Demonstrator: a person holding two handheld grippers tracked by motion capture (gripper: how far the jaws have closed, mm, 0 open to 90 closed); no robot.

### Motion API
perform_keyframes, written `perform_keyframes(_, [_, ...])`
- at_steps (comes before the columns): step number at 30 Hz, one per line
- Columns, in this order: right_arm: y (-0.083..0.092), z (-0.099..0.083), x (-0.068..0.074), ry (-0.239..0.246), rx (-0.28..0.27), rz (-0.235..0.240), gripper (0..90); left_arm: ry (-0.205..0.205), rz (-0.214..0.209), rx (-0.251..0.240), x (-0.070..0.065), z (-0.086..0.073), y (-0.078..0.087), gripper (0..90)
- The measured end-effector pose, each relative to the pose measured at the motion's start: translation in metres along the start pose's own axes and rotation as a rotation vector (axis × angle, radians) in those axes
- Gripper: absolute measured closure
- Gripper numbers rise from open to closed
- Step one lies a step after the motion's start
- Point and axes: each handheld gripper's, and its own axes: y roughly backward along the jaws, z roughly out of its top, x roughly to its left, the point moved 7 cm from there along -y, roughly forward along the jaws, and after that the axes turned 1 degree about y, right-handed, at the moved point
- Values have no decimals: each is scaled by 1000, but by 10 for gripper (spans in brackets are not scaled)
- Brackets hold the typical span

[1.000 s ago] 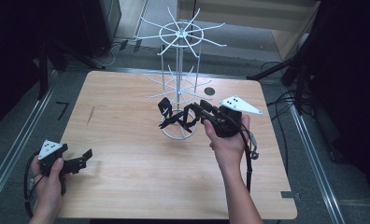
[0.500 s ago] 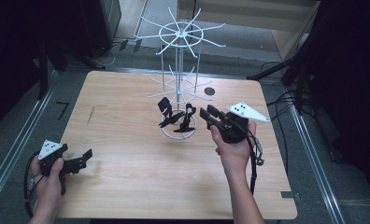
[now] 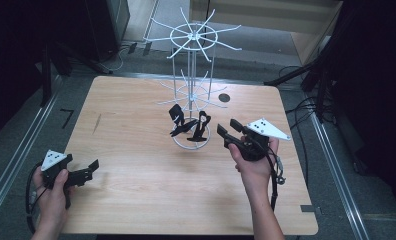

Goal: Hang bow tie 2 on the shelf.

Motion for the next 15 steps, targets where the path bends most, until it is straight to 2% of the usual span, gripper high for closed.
perform_keyframes(3, [1, -4, -2, 8, 11, -18, 354, 1, 0, -2, 0, 0, 0, 0])
perform_keyframes(6, [2, -9, -1, 32, 23, -13, 249, 0, 0, -2, 0, 0, 0, 0])
perform_keyframes(10, [4, -17, -3, 25, 37, -9, 141, -1, -2, 0, 0, 0, 0, 0])
perform_keyframes(15, [9, -26, -9, 30, 40, -15, 119, -1, -1, 0, 0, 0, 0, 0])
